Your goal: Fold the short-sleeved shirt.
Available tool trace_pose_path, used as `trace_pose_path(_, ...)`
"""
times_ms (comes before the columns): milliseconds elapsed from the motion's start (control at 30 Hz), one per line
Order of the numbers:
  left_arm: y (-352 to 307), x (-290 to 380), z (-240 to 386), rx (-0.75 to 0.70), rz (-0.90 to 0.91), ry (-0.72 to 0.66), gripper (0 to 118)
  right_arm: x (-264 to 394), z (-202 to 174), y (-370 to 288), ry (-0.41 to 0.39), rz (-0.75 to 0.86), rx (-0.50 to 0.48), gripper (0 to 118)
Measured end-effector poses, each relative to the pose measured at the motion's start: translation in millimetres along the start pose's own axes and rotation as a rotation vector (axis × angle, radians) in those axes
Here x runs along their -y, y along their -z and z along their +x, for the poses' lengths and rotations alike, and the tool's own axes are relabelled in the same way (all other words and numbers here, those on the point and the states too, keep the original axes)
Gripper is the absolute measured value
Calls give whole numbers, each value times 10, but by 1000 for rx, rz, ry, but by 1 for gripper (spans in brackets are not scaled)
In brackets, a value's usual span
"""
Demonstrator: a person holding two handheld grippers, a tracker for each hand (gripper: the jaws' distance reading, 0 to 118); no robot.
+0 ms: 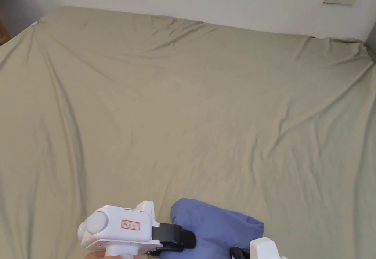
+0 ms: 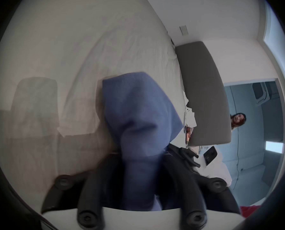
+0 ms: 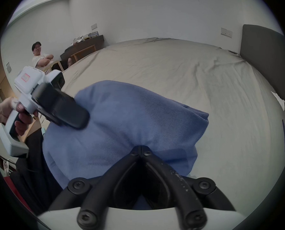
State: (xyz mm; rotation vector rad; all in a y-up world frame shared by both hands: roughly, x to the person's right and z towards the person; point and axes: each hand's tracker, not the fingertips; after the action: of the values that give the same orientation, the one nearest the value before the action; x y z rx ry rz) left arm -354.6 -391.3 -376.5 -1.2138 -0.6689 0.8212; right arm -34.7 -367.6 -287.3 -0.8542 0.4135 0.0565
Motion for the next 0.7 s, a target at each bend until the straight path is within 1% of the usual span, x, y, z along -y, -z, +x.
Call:
trace_pose_path(67,-19,-28,-102,20,-10,-10,26,-13,26,-33,12,3,-15,0)
trace_pose_path(100,-61,-39,-151,73,-8,-53,25,-28,43,-69,24,9,-30,0)
trace_pose_path(133,-112,-47,-220,95,-12,-59,25,-69,53,-131,56,11,-48,0)
trace_pose_path(200,-206,-83,-261,83,-25,-37,25,-161,47,-276,97,52,-72,0)
trace_pose_path(300,-593,-170,-344,91,-24,-47,25,-359,-61,-571,135,101,-119,0)
trace_pose_path(333,-816,-234,-399,92,-23,-45,25,-414,-121,-653,120,101,-132,0)
trace_pose_path(367,-1058,-308,-445,74,-20,-25,25,-459,-186,-712,88,100,-138,0)
trace_pose_path(400,-1383,-405,-513,18,-17,12,25,-498,-268,-755,31,94,-132,0)
trace_pose_path(433,-1695,-501,-590,-23,-16,41,25,-530,-363,-773,2,78,-121,0)
trace_pose_path(467,-2037,-600,-685,-76,0,56,24,-548,-436,-768,-10,56,-129,0)
trace_pose_path(533,-2734,-816,-883,-150,-5,57,24,-557,-565,-720,-6,31,-151,0)
trace_pose_path(633,-3631,-1138,-1320,-315,-21,40,24,-553,-774,-540,-9,-27,-177,0)
trace_pose_path(667,-3839,-1222,-1463,-359,-30,4,24,-558,-832,-482,-5,-44,-186,0)
trace_pose_path(700,-4051,-1298,-1649,-360,-71,-39,24,-573,-896,-419,-1,-69,-206,0)
